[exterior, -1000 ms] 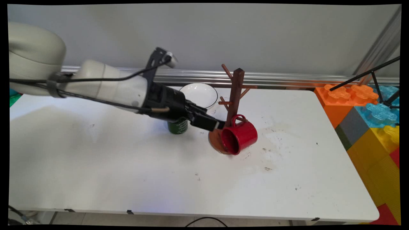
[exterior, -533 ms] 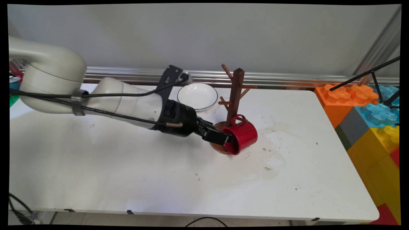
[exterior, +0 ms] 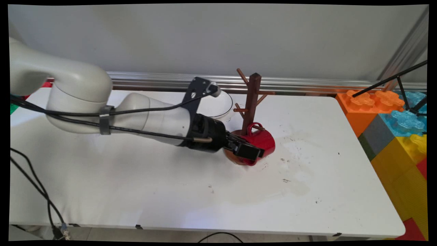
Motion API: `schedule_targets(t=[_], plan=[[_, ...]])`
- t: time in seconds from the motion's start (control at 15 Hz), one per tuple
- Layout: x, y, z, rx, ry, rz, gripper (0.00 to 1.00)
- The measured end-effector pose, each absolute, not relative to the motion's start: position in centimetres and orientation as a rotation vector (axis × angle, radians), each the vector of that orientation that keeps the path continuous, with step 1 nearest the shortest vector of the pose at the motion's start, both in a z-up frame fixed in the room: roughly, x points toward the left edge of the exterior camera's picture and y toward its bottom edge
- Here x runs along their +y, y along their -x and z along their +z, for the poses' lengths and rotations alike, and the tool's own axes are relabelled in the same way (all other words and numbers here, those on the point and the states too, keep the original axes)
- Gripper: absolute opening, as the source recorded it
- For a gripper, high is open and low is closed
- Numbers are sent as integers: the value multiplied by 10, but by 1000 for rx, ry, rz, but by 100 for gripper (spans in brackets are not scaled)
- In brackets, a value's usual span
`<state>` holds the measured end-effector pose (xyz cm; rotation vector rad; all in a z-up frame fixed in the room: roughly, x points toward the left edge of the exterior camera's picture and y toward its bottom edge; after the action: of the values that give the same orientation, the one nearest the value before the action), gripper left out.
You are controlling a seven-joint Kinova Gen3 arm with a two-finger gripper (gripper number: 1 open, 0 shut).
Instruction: Pick up the red mug from the rack
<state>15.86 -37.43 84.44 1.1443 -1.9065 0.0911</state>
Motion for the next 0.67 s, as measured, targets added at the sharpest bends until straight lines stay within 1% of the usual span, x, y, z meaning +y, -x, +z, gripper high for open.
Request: schedule_targets(t=[0.33, 0.67], plan=[[-368, -142, 843, -1909, -1089, 84, 100], [-369, -143, 831, -1934, -1089, 107, 100]])
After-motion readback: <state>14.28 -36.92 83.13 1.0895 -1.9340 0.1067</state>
